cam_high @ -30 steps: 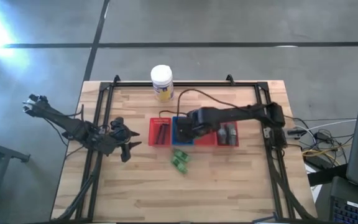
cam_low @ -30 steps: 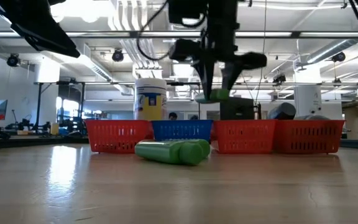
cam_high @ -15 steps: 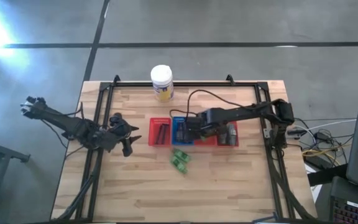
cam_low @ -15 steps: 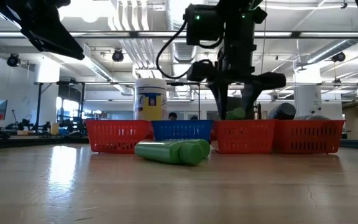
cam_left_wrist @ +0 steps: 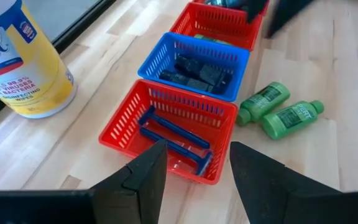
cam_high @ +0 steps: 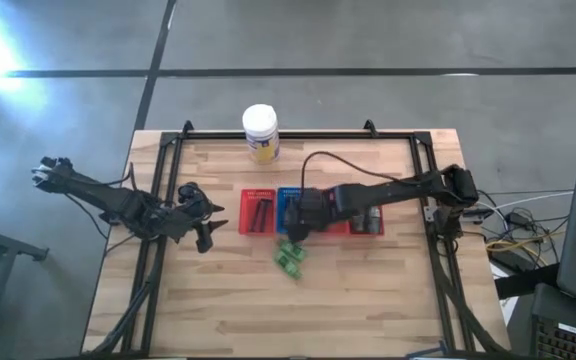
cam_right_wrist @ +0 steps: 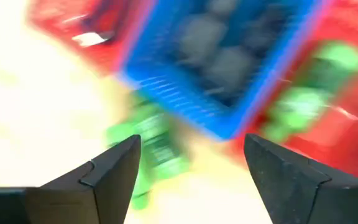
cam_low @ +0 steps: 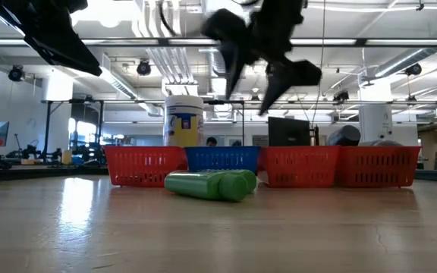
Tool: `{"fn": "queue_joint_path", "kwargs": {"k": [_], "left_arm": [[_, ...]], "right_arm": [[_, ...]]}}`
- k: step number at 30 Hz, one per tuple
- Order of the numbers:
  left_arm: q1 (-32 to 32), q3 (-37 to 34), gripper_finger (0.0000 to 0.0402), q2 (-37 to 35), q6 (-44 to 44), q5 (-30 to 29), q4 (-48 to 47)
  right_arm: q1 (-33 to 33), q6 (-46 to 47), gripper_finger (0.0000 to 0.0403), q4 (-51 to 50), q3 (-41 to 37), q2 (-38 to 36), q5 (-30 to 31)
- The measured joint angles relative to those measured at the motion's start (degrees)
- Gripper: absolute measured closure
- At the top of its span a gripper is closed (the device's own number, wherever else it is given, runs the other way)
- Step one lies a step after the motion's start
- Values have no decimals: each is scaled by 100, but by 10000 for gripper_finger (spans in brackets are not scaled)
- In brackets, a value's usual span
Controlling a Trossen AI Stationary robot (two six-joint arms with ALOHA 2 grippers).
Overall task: Pick & Place Travel size toiletries
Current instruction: Put the bottom shampoo into the middle red bin
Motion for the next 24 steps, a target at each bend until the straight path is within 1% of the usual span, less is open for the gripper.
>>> {"fn": "queue_joint_path", "kwargs": {"k": [2, 5, 8, 12, 14, 17, 20, 24], "left_arm": [[0, 0, 220, 0, 91, 2, 2], [0, 0, 220, -2, 149, 130, 10], [0, 0, 220, -2, 151, 317, 23], [-1, 0, 220, -5, 155, 466, 23], [-2, 0, 220, -8, 144, 554, 22], [-2, 0, 220, -11, 55, 612, 0], [-2, 0, 220, -11, -13, 795, 2], [-2, 0, 220, -13, -84, 1074, -17]], "right_arm": [[237, -77, 115, 314, 146, 96, -119], [546, 84, 113, 258, 364, 424, -140], [726, 195, 117, 230, 616, 843, -162], [838, 51, 129, 204, 1233, 1440, -195], [875, -46, 135, -13, 1607, 1735, -212], [896, -111, 143, -563, 2199, 2166, -242], [901, -178, 150, -1130, 2696, 2591, -302], [933, -389, 157, -1259, 3196, 3028, -553]]}}
